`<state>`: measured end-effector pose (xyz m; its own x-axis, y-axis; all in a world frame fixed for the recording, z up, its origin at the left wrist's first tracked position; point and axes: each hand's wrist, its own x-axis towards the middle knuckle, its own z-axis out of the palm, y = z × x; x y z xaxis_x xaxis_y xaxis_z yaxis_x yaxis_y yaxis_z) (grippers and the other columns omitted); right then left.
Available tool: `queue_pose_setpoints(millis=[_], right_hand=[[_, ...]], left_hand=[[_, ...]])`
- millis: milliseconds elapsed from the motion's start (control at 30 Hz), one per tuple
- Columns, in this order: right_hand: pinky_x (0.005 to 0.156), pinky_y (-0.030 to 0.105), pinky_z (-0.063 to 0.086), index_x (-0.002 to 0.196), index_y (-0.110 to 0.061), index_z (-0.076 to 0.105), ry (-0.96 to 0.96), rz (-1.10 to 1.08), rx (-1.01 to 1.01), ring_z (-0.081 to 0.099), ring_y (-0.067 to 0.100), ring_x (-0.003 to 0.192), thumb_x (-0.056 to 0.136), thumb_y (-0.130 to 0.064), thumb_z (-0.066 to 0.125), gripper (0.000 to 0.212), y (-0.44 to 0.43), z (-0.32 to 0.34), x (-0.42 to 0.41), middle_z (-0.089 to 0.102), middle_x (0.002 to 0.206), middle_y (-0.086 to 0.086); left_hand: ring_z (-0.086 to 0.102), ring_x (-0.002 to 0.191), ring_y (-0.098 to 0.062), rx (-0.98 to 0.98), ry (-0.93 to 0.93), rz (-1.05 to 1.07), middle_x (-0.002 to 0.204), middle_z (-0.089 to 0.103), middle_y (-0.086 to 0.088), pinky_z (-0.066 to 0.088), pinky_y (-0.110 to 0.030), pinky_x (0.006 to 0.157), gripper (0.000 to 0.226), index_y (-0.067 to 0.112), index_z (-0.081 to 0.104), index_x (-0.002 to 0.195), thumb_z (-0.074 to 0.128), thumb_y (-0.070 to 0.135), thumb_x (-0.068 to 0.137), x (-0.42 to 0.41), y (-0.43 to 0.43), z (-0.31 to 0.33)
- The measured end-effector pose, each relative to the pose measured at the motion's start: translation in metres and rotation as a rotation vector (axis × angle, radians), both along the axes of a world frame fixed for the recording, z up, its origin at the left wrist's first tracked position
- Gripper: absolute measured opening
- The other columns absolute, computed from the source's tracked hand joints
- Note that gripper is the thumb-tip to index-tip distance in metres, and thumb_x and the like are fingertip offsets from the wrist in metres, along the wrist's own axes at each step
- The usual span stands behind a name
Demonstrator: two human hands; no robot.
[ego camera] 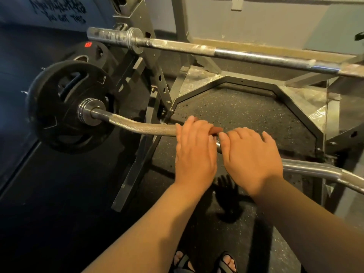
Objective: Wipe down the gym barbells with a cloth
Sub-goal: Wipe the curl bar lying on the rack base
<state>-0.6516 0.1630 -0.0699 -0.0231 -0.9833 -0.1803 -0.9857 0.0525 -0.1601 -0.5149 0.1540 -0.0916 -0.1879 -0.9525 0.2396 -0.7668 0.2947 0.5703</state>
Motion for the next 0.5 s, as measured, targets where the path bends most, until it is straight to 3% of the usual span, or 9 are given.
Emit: queue_pose_setpoints(millis=[100,200,267,367,433,500], right_hand=[[0.096,0.043,0.047,0.107,-0.026,0.062,-0.042,0.008,-0.070,0.061,0.021,0.104,0.105,-0.049,0.012,0.055,-0.002,0.001,-0.003,0.065,0.106,-0.005],[0.077,0.035,0.042,0.096,-0.024,0.059,-0.062,0.023,-0.098,0.057,0.019,0.086,0.106,-0.049,0.016,0.051,0.001,0.003,-0.009,0.056,0.089,-0.008],[0.089,0.040,0.044,0.097,-0.024,0.060,-0.017,-0.016,-0.108,0.060,0.021,0.098,0.106,-0.050,0.012,0.055,0.008,0.003,-0.020,0.059,0.094,-0.007],[0.113,0.052,0.036,0.115,-0.028,0.062,0.009,-0.052,-0.014,0.055,0.020,0.122,0.104,-0.051,0.004,0.063,0.009,-0.001,-0.033,0.062,0.118,-0.007],[0.116,0.053,0.034,0.121,-0.029,0.062,-0.021,-0.041,-0.005,0.054,0.019,0.126,0.103,-0.049,0.007,0.061,0.005,0.001,-0.031,0.061,0.126,-0.007],[0.108,0.051,0.042,0.117,-0.028,0.063,-0.028,-0.052,-0.055,0.059,0.020,0.116,0.104,-0.047,0.005,0.063,0.002,0.002,-0.029,0.064,0.119,-0.006]], left_hand=[[0.030,0.150,-0.018,-0.017,-0.161,-0.008,0.135,0.057,0.007,-0.006,-0.041,0.128,0.045,0.024,0.058,0.127,0.019,0.038,0.109,0.025,-0.012,0.004],[0.037,0.145,-0.024,-0.004,-0.103,0.193,0.124,0.061,0.004,-0.002,-0.047,0.128,0.040,0.021,0.060,0.116,0.027,0.041,0.106,0.024,-0.022,0.008],[0.032,0.148,-0.025,0.000,0.012,0.279,0.122,0.059,0.003,-0.003,-0.050,0.128,0.024,0.019,0.058,0.113,0.037,0.028,0.106,0.005,-0.018,0.005],[0.027,0.150,-0.021,0.002,0.093,0.221,0.121,0.056,0.004,-0.003,-0.049,0.128,0.028,0.019,0.057,0.114,0.031,0.021,0.106,-0.025,-0.003,-0.004],[0.028,0.150,-0.022,0.004,0.085,0.078,0.123,0.056,0.004,-0.002,-0.047,0.128,0.030,0.019,0.058,0.117,0.030,0.020,0.107,-0.029,0.007,-0.004],[0.029,0.150,-0.021,0.009,0.027,-0.036,0.128,0.056,0.006,-0.003,-0.044,0.128,0.033,0.020,0.059,0.122,0.029,0.024,0.107,-0.019,0.007,-0.002]])
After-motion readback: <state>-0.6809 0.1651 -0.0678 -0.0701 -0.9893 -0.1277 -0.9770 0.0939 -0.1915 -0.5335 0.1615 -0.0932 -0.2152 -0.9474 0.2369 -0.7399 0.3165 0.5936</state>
